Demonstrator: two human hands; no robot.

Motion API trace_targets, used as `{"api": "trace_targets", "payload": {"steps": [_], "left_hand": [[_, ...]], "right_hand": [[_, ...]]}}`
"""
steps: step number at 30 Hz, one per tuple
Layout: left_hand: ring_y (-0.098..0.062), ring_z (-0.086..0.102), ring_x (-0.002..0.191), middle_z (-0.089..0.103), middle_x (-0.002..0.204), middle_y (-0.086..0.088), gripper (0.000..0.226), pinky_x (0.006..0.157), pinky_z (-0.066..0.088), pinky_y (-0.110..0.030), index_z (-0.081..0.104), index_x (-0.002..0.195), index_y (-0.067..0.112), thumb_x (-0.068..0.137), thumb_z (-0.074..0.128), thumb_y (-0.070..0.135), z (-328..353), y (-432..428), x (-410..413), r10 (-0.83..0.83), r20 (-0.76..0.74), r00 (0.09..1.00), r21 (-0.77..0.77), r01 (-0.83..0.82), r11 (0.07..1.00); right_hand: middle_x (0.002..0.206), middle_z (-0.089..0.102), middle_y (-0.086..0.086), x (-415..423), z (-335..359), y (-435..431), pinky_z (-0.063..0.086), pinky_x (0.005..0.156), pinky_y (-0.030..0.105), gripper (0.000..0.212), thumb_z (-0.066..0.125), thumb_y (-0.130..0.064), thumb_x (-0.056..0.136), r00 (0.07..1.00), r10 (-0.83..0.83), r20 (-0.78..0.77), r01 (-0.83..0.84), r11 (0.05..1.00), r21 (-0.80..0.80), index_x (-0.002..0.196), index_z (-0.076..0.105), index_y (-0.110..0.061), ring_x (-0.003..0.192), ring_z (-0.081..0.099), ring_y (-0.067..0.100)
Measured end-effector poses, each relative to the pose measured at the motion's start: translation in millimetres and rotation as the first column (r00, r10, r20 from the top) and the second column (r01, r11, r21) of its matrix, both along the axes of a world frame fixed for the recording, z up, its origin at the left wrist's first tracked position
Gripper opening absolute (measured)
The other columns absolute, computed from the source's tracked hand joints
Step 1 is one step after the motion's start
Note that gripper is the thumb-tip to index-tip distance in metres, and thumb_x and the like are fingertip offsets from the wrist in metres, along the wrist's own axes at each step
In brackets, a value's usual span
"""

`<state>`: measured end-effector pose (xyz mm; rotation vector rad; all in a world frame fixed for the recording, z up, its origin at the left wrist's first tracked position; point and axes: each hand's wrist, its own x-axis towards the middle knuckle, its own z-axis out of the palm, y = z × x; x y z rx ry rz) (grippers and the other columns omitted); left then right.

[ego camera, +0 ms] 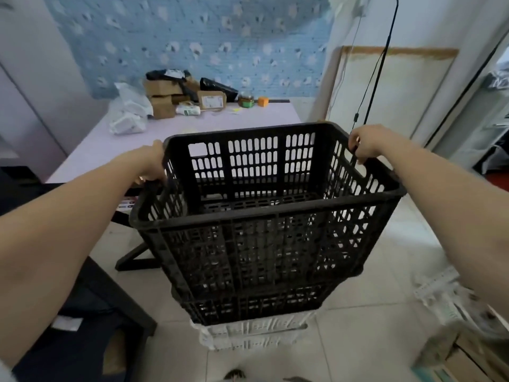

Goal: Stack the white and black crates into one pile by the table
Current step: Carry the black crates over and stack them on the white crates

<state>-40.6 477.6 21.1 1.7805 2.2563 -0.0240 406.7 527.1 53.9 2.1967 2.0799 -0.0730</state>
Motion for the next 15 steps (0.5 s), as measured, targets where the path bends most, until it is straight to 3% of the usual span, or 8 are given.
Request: {"api": "trace_targets", "payload": {"steps": [4,7,11,15], "left_hand": [[-0.026,0.057,0.063,0.046,0.077,-0.008,0.049,0.037,0.045,-0.025,0.028,0.100,0.012,0.079,0.072,0.014,-1.3,10.9,-4.7,0.010,0.079,0.997,0.054,-0.014,0.998],[-0.028,0.056,0.066,0.048,0.082,-0.012,0.047,0.033,0.042,-0.023,0.027,0.101,0.011,0.081,0.069,0.011,-1.3,11.6,-5.0,-0.001,0.073,0.997,0.062,-0.004,0.998],[-0.029,0.054,0.069,0.047,0.080,-0.011,0.043,0.031,0.039,-0.024,0.029,0.101,0.009,0.083,0.068,0.009,3.5,12.5,-6.4,-0.019,0.041,0.999,0.064,0.016,0.998],[-0.032,0.051,0.080,0.047,0.085,-0.013,0.042,0.030,0.038,-0.028,0.029,0.099,0.008,0.085,0.069,0.010,15.3,14.2,-1.4,-0.021,0.019,1.000,0.085,0.020,0.996]], "right_hand": [[0.101,0.057,0.005,1.2,2.9,10.7,0.044,0.078,0.032,0.030,0.078,-0.008,0.070,1.000,0.022,0.006,-0.022,1.000,0.015,0.089,0.059,-0.022,0.087,0.048,0.024],[0.108,0.063,0.011,2.7,2.0,13.7,0.044,0.078,0.031,0.033,0.079,-0.007,0.068,0.999,0.025,0.021,-0.025,1.000,0.013,0.096,0.065,-0.015,0.087,0.052,0.027],[0.116,0.063,0.012,3.4,0.9,14.2,0.041,0.079,0.029,0.038,0.081,-0.008,0.068,1.000,0.020,-0.006,-0.020,1.000,0.007,0.103,0.067,-0.013,0.106,0.058,0.033],[0.117,0.063,0.013,5.5,9.1,14.8,0.040,0.078,0.028,0.042,0.082,-0.008,0.068,0.999,0.017,-0.031,-0.017,1.000,-0.002,0.107,0.066,-0.011,0.107,0.059,0.034]]}}
